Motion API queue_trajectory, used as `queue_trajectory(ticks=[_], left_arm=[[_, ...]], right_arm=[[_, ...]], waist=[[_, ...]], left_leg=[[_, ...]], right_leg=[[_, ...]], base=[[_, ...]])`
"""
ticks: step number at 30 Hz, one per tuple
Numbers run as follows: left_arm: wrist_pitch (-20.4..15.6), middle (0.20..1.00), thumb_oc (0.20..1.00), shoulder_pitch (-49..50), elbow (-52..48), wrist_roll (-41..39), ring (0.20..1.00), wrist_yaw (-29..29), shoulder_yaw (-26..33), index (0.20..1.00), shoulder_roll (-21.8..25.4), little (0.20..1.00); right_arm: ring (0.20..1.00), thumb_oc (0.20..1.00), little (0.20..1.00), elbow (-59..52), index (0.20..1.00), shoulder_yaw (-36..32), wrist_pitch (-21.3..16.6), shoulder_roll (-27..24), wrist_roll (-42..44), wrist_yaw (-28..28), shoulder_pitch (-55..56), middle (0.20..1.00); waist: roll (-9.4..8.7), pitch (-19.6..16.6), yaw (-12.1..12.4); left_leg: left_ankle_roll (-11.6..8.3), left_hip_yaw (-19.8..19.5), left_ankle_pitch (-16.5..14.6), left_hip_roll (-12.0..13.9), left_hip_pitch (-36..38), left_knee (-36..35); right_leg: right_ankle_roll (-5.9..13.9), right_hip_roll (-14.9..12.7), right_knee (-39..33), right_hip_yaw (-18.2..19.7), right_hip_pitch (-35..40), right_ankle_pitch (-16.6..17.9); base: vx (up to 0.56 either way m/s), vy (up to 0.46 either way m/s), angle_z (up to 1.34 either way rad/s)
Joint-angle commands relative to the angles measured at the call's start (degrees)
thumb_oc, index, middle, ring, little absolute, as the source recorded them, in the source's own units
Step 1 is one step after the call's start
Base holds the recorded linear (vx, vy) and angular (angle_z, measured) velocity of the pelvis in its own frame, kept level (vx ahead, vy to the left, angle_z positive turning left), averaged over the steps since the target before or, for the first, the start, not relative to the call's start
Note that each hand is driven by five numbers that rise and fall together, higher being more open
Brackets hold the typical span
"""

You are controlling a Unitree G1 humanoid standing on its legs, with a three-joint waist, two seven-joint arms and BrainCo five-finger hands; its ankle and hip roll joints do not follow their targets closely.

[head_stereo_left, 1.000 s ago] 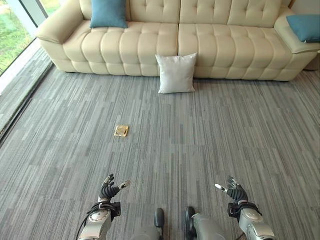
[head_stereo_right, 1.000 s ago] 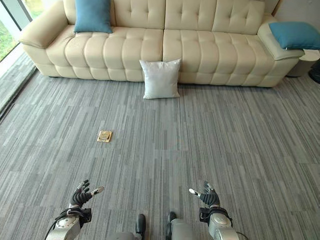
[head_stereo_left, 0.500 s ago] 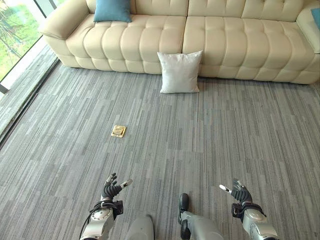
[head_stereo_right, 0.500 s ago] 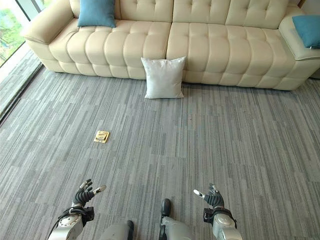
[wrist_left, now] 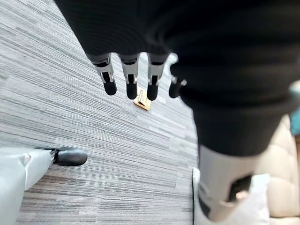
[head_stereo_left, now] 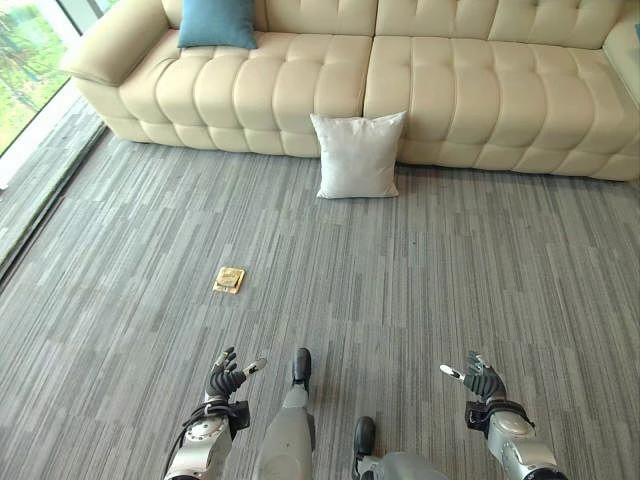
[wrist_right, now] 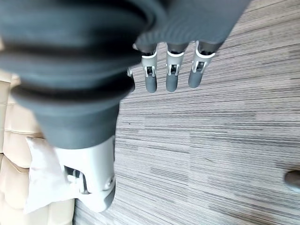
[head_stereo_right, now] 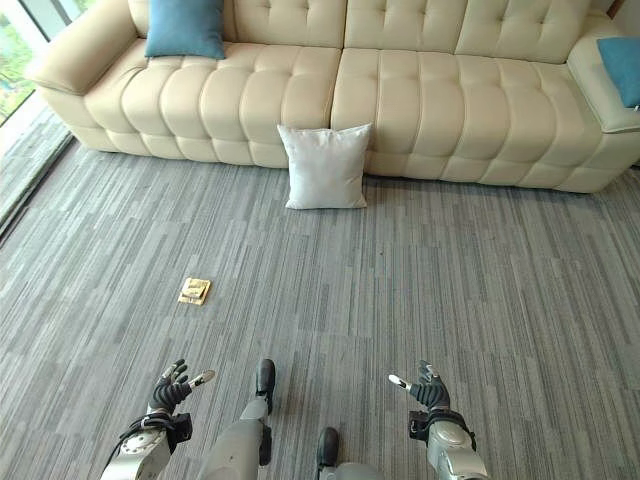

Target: Pick up all the scattered cushions and arrange them neatly on the sofa.

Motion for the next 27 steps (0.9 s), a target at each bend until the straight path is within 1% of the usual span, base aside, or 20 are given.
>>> queue_trajectory(ticks=[1, 2, 3, 4, 5, 6, 7, 8, 9, 10, 11, 12, 14, 16, 18, 20, 22, 24, 25, 27], left_arm=[[-1.43, 1.0, 1.0, -0.35, -2.27, 1.95, 1.0, -0.11, -0.05, 1.0, 3.8, 1.0], [-1.21, 1.0, 1.0, -0.35, -2.34, 2.25, 1.0, -0.22, 0.07, 1.0, 4.45, 1.0], [-1.12, 1.0, 1.0, -0.43, -2.56, 2.52, 1.0, -0.36, 0.18, 1.0, 4.97, 1.0], [-1.12, 1.0, 1.0, -0.43, -2.56, 2.52, 1.0, -0.36, 0.18, 1.0, 4.97, 1.0], [-1.11, 1.0, 1.0, -0.81, -2.75, 3.04, 1.0, -0.06, -0.07, 1.0, 5.5, 1.0], [-1.15, 1.0, 1.0, -1.18, -2.75, 3.11, 1.0, 0.1, -0.23, 1.0, 5.61, 1.0], [-1.37, 1.0, 1.0, -1.75, -2.39, 2.87, 1.0, 0.38, -0.27, 1.0, 5.47, 1.0], [-1.45, 1.0, 1.0, -1.96, -2.58, 2.68, 1.0, 0.5, -0.03, 1.0, 5.55, 1.0], [-1.45, 1.0, 1.0, -1.96, -2.58, 2.68, 1.0, 0.5, -0.03, 1.0, 5.55, 1.0], [-1.48, 1.0, 1.0, -2.12, -3.71, 2.26, 1.0, 0.42, 0.03, 1.0, 5.7, 1.0], [-1.47, 1.0, 1.0, -2.1, -3.74, 2.26, 1.0, 0.42, 0.05, 1.0, 5.69, 1.0], [-1.43, 1.0, 1.0, -2.42, -4.73, 2.05, 1.0, 0.46, 0.31, 1.0, 5.67, 1.0], [-1.84, 1.0, 1.0, -3.38, -4.86, 1.84, 1.0, 0.68, 0.59, 1.0, 5.45, 1.0], [-2.26, 1.0, 1.0, -3.88, -5.44, 2.03, 1.0, 0.48, 0.2, 1.0, 5.37, 1.0], [-2.37, 1.0, 1.0, -3.51, -5.63, 2.14, 1.0, 0.21, 0.08, 1.0, 4.57, 1.0], [-2.39, 1.0, 1.0, -2.9, -6.85, 1.46, 1.0, -0.39, -0.06, 1.0, 4.0, 1.0], [-2.29, 1.0, 1.0, -3.1, -7.19, 0.28, 1.0, -0.86, -0.16, 1.0, 3.43, 1.0], [-2.46, 1.0, 1.0, -3.29, -6.98, -0.1, 1.0, -0.85, -0.12, 1.0, 3.07, 1.0], [-2.67, 1.0, 1.0, -3.64, -6.56, -0.42, 1.0, -0.87, -0.51, 1.0, 2.71, 1.0], [-2.56, 1.0, 1.0, -3.72, -6.17, -0.68, 1.0, -0.8, -0.82, 1.0, 2.48, 1.0]], right_arm=[[1.0, 1.0, 1.0, -2.55, 1.0, 0.12, -0.84, -0.48, -2.07, 0.98, 0.91, 1.0], [1.0, 1.0, 1.0, -2.86, 1.0, 0.95, -0.42, -0.63, -4.01, 0.94, 0.8, 1.0], [1.0, 1.0, 1.0, -3.44, 1.0, 1.53, -0.04, -0.7, -4.76, 1.21, 0.73, 1.0], [1.0, 1.0, 1.0, -3.44, 1.0, 1.53, -0.04, -0.71, -4.76, 1.21, 0.74, 1.0], [1.0, 1.0, 1.0, -3.95, 1.0, 2.22, 0.07, -0.39, -5.44, 1.05, 0.61, 1.0], [1.0, 1.0, 1.0, -3.85, 1.0, 2.51, 0.04, -0.13, -5.46, 0.98, 0.49, 1.0], [1.0, 1.0, 1.0, -3.57, 1.0, 2.7, -0.06, 0.04, -5.23, 0.97, 0.1, 1.0], [1.0, 1.0, 1.0, -3.62, 1.0, 2.64, -0.14, 0.13, -5.02, 1.05, -0.13, 1.0], [1.0, 1.0, 1.0, -3.62, 1.0, 2.64, -0.14, 0.13, -5.02, 1.05, -0.13, 1.0], [1.0, 1.0, 1.0, -4.3, 1.0, 2.77, -0.23, 0.17, -4.83, 1.16, -0.63, 1.0], [1.0, 1.0, 1.0, -4.31, 1.0, 2.79, -0.21, 0.16, -4.83, 1.15, -0.62, 1.0], [1.0, 1.0, 1.0, -4.73, 1.0, 2.89, 0.05, -0.18, -5.01, 0.96, -0.92, 1.0], [1.0, 1.0, 1.0, -5.24, 1.0, 2.62, 0.41, -0.36, -5.51, 0.73, -0.91, 1.0], [1.0, 1.0, 1.0, -5.77, 1.0, 2.41, 0.36, -0.71, -5.64, 0.73, -0.41, 1.0], [1.0, 1.0, 1.0, -5.86, 1.0, 2.28, 0.01, -0.64, -5.56, 1.04, 0.36, 1.0], [1.0, 1.0, 1.0, -5.91, 1.0, 1.8, -0.2, -1.21, -5.09, 1.32, 0.68, 1.0], [1.0, 1.0, 1.0, -5.48, 1.0, 1.55, -0.39, -2.05, -4.67, 1.3, 0.16, 1.0], [1.0, 1.0, 1.0, -5.25, 1.0, 1.59, -0.52, -2.31, -4.6, 1.29, 0.03, 1.0], [1.0, 1.0, 1.0, -5.41, 1.0, 1.44, -0.59, -2.68, -4.18, 1.4, -0.13, 1.0], [1.0, 1.0, 1.0, -5.11, 1.0, 1.26, -0.68, -2.92, -3.82, 1.46, -0.19, 1.0]], waist=[[-3.96, -2.63, 2.12], [-4.47, -2.12, 2.1], [-4.44, -1.88, 1.91], [-4.43, -1.92, 1.92], [-3.98, -1.13, 1.22], [-3.34, -0.71, 0.63], [-2.8, -0.07, 0.07], [-2.45, 0.13, -0.27], [-2.45, 0.13, -0.27], [-2.21, 0.9, -1.14], [-2.14, 1.12, -1.24], [-2.22, 1.67, -2.37], [-2.56, 1.94, -3.54], [-2.77, 1.47, -4.3], [-2.72, 0.25, -4.55], [-2.29, -0.22, -4.93], [-1.9, -0.11, -4.93], [-1.84, -0.3, -4.93], [-1.39, -0.09, -4.66], [-1.33, -0.19, -4.42]], left_leg=[[1.13, -0.3, -3.93, -1.81, 0.31, 4.78], [2.12, -0.01, -5.03, -2.53, 1.54, 4.82], [3.05, 0.32, -5.81, -2.88, 2.46, 4.67], [3.05, 0.32, -5.81, -2.86, 2.42, 4.67], [4.32, 0.57, -7.06, -3.32, 4.58, 4.41], [4.68, 0.38, -7.43, -3.03, 6.14, 3.77], [4.92, 0.42, -7.97, -2.88, 8.02, 2.77], [4.99, 0.77, -8.63, -2.79, 9.26, 2.4], [4.99, 0.77, -8.63, -2.79, 9.26, 2.4], [4.73, 1.39, -10.34, -2.99, 12.24, 1.64], [4.68, 1.28, -10.43, -2.93, 12.55, 1.58], [4.37, 1.07, -12.06, -3.46, 15.47, 1.05], [3.73, 0.93, -13.41, -3.46, 17.74, 0.59], [3.35, 0.55, -14.71, -3.77, 19.18, 0.55], [2.95, 0.53, -16.4, -3.5, 20.99, 0.93], [2.12, 0.53, -17.73, -2.46, 20.74, 4.48], [1.13, 0.24, -16.81, -2.49, 18.85, 10.62], [0.76, 0.03, -15.86, -2.69, 18.09, 12.07], [0.25, -0.45, -13.96, -2.48, 16.08, 14.77], [0.34, -0.32, -13.58, -2.41, 14.31, 13.98]], right_leg=[[8.75, -9.67, 12.15, 1.22, -0.72, -6.23], [9.65, -10.38, 17.43, 1.83, -3.04, -3.88], [10.27, -10.72, 22.36, 2.35, -5.91, -1.15], [10.26, -10.7, 22.35, 2.36, -5.95, -1.14], [10.57, -10.78, 29.67, 2.97, -10.19, 2.69], [9.84, -9.9, 32.37, 2.98, -12.9, 3.24], [9.13, -9.05, 34.19, 2.53, -15.75, 2.06], [8.85, -8.89, 32.72, 0.98, -17.48, 1.22], [8.85, -8.89, 32.72, 0.98, -17.48, 1.22], [8.39, -8.95, 26.89, -2.78, -19.69, -0.33], [8.37, -8.91, 26.82, -2.91, -19.32, -0.44], [8.96, -7.95, 19.86, -4.77, -21.8, 0.73], [9.9, -8.15, 12.5, -6.71, -23.05, 2.7], [10.09, -7.9, 8.7, -5.74, -22.05, 3.2], [8.56, -7.51, 9.07, -5.23, -20.52, 3.5], [7.55, -7.1, 8.67, -5.23, -18.68, 2.97], [6.53, -6.65, 8.46, -5.38, -17.08, 2.25], [6.12, -6.55, 8.09, -5.27, -16.59, 1.84], [5.3, -6.32, 7.85, -5.4, -14.89, 0.41], [5.07, -6.47, 7.45, -5.39, -13.36, -0.81]], base=[[0.35, 0.276, -0.14], [0.22, 0.22, -0.07], [0.14, 0.147, -0.04], [0.18, 0.204, -0.04], [0.2, 0.187, -0.03], [0.28, 0.239, 0.04], [0.25, 0.139, 0.09], [0.18, 0.081, 0.01], [0.29, 0.036, -0.15], [0.2, 0.004, -0.09], [0.42, -0.037, -0.07], [0.33, -0.078, -0.01], [0.38, -0.119, -0.2], [0.32, -0.139, 0.09], [0.37, -0.146, 0.14], [0.33, -0.161, 0.17], [0.19, -0.129, 0.14], [0.16, -0.078, 0.1], [0.27, -0.093, 0.06], [0.24, -0.036, 0.01]])
